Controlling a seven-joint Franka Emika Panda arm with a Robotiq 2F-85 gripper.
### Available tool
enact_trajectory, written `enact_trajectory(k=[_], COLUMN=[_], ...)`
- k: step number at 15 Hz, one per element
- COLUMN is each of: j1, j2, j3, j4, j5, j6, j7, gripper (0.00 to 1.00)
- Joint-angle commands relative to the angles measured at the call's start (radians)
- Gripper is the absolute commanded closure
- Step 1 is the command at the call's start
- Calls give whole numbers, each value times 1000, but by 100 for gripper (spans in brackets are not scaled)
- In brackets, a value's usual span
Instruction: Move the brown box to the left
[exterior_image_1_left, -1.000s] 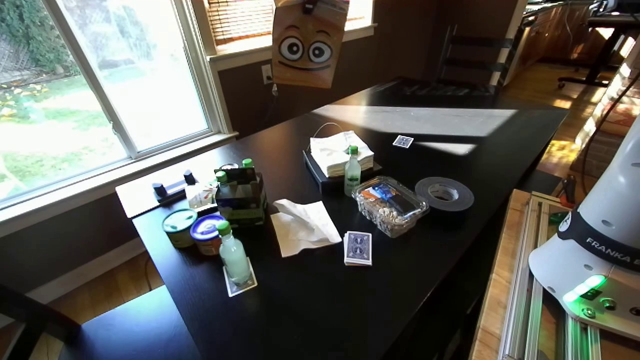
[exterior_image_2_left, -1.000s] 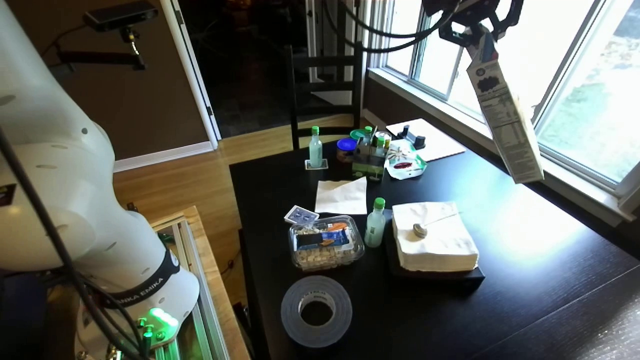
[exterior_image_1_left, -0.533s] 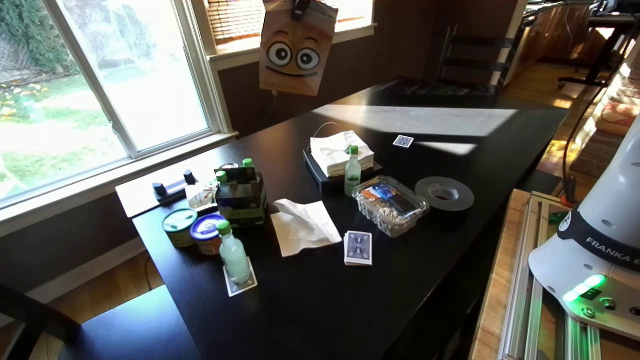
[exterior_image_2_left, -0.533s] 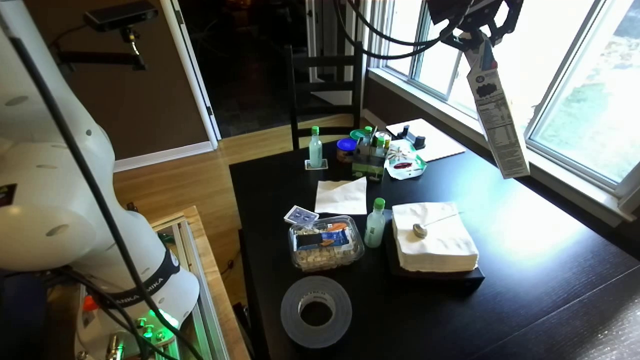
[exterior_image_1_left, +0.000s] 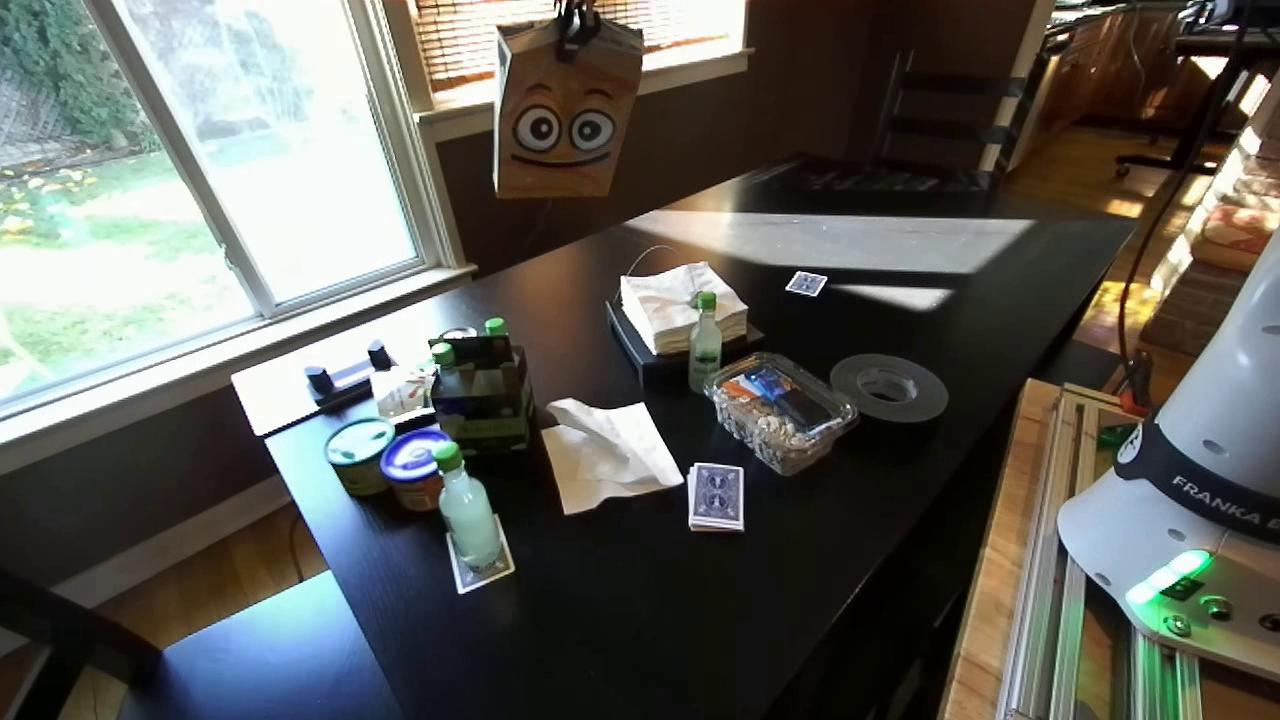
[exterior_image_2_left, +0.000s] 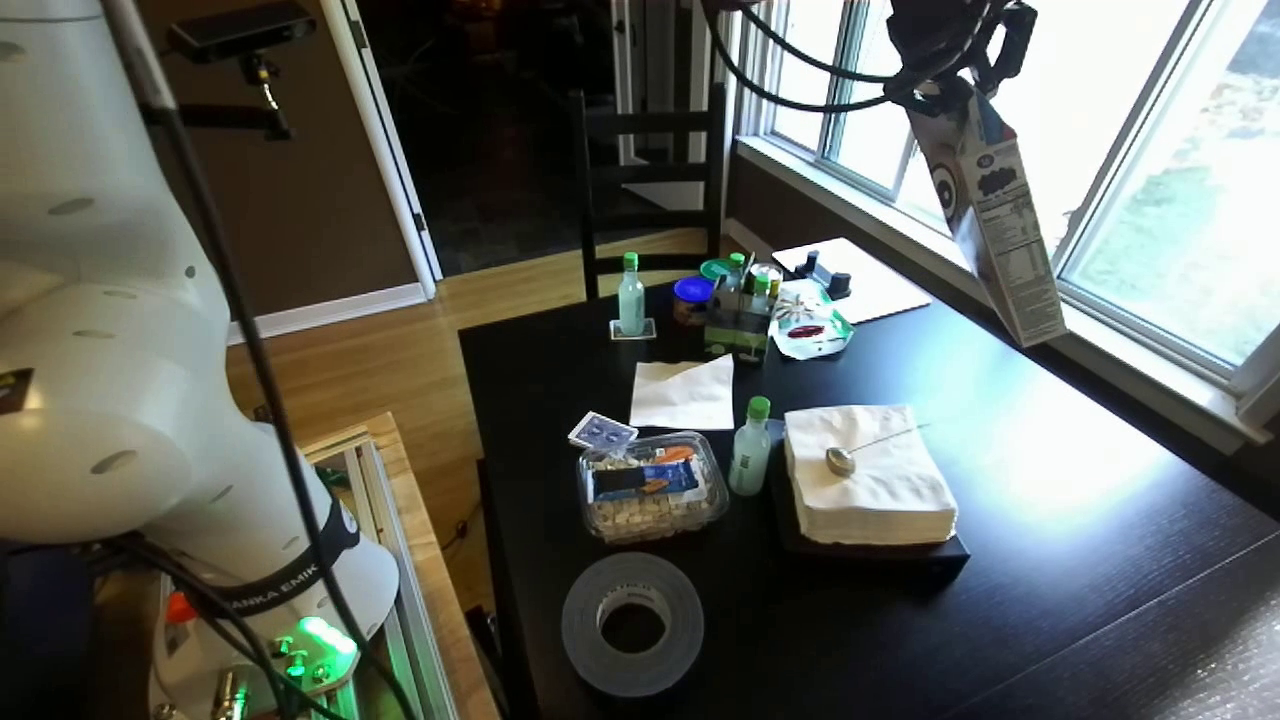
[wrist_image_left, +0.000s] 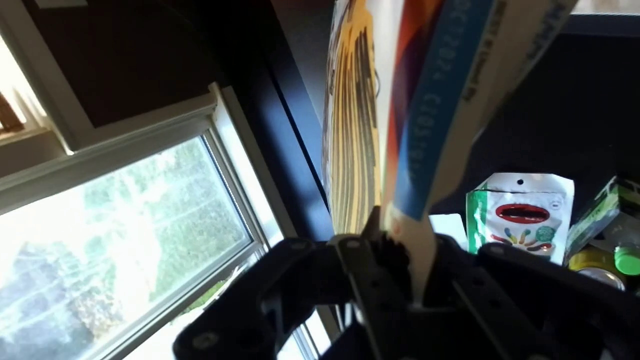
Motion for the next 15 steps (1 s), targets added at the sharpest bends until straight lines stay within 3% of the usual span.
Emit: enact_trajectory(k=[1,4,9,15], j1=[-46,-67,-44,-38], j2=[151,259,390,563], j3=[58,90,49,68], j4=[212,359,589,845], j5=[132,196,124,134], j6=[-19,-130,-381,-617], j7=[-208,-292,-270,-412], gripper=[98,98,98,98])
